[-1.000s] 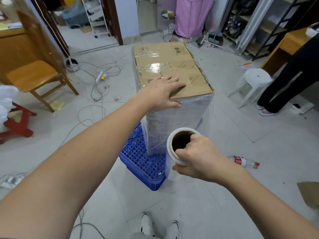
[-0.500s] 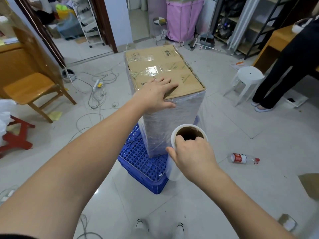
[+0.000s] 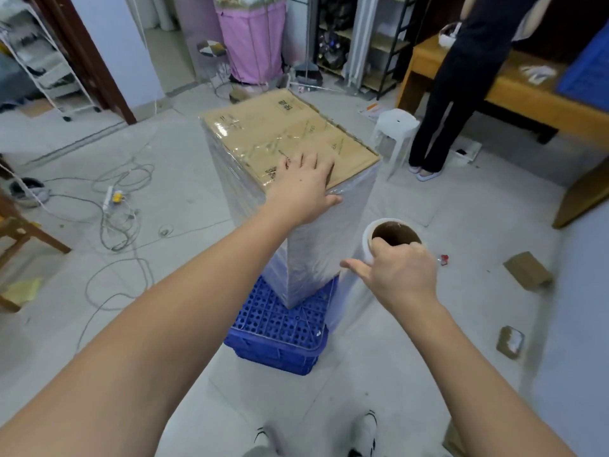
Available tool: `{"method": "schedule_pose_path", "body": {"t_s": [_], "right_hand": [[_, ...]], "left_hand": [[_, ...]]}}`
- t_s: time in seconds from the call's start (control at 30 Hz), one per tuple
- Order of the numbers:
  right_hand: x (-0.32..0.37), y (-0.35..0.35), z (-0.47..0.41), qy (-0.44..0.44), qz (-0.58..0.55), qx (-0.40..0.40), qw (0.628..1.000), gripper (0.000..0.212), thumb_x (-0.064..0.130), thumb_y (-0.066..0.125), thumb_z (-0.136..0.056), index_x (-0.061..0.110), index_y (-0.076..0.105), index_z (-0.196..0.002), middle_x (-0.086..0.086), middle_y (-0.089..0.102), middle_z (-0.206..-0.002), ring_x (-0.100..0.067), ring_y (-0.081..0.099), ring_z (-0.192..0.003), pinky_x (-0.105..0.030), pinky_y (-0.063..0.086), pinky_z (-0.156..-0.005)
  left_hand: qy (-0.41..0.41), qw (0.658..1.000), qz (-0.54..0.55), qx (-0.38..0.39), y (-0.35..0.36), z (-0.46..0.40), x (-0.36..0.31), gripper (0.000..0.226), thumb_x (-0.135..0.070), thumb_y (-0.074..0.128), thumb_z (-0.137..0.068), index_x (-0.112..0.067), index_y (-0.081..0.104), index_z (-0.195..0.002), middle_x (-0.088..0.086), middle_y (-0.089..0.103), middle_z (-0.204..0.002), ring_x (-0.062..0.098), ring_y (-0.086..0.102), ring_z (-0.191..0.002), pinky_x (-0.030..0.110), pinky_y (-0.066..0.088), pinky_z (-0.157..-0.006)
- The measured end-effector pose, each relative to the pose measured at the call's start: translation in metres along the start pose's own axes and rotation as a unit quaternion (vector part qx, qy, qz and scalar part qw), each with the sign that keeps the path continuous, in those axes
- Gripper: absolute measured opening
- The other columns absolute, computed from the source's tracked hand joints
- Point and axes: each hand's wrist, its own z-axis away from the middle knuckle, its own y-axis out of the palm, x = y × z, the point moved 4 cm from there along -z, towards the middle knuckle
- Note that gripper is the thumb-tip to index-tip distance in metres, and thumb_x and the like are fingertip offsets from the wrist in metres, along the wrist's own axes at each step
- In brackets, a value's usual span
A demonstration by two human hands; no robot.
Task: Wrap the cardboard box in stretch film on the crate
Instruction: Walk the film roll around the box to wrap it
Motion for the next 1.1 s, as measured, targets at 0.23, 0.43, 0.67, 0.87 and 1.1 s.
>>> {"method": "schedule_pose_path", "body": {"t_s": [0.23, 0.43, 0.67, 0.87, 1.1], "right_hand": [[0.028, -0.005, 0.021, -0.090, -0.040, -0.007, 0.995, 0.062, 0.042, 0.089, -0.056, 0.020, 0.031, -0.054, -0.003, 0.030, -0.038, -0.021, 0.027, -0.044, -0.024, 0.023, -0.045], [0.063, -0.011, 0.022, -0.230, -0.038, 0.018, 0.972, 0.050, 0.041, 0.088, -0.055, 0.016, 0.046, -0.049, 0.000, 0.035, -0.037, -0.021, 0.019, -0.046, -0.024, 0.023, -0.054], [0.058, -0.017, 0.022, -0.275, -0.091, 0.034, 0.956, 0.055, 0.041, 0.079, -0.069, 0.020, 0.030, -0.057, 0.001, 0.027, -0.042, -0.027, 0.023, -0.042, -0.027, 0.028, -0.053], [0.079, -0.009, 0.019, -0.310, -0.083, 0.060, 0.945, 0.052, 0.045, 0.082, -0.065, 0.017, 0.041, -0.051, 0.000, 0.035, -0.039, -0.024, 0.026, -0.039, -0.024, 0.027, -0.056], [0.085, -0.015, 0.012, -0.310, -0.077, 0.090, 0.943, 0.048, 0.046, 0.084, -0.064, 0.018, 0.046, -0.054, 0.002, 0.043, -0.041, -0.021, 0.025, -0.044, -0.025, 0.027, -0.060]], "left_hand": [[-0.001, 1.000, 0.007, 0.021, -0.002, -0.005, -0.001, 0.076, -0.063, 0.049, -0.100, -0.024, 0.024, -0.160, 0.015, 0.022, -0.167, 0.041, 0.013, -0.155, 0.062, 0.009, -0.124], [-0.008, 1.000, 0.003, 0.025, -0.001, -0.004, 0.000, 0.076, -0.063, 0.047, -0.101, -0.025, 0.022, -0.161, 0.015, 0.010, -0.171, 0.040, 0.006, -0.157, 0.061, 0.007, -0.125], [-0.009, 0.999, 0.010, 0.035, -0.004, -0.004, 0.001, 0.078, -0.062, 0.048, -0.101, -0.027, 0.018, -0.164, 0.013, 0.007, -0.173, 0.038, 0.003, -0.158, 0.059, 0.005, -0.126], [-0.007, 0.999, 0.009, 0.039, -0.003, -0.005, 0.000, 0.079, -0.063, 0.049, -0.100, -0.027, 0.018, -0.163, 0.013, 0.008, -0.172, 0.038, 0.004, -0.158, 0.059, 0.006, -0.126], [-0.004, 1.000, 0.011, 0.022, -0.001, -0.009, 0.000, 0.081, -0.068, 0.049, -0.097, -0.029, 0.021, -0.163, 0.010, 0.011, -0.172, 0.035, 0.008, -0.159, 0.057, 0.009, -0.127]]}}
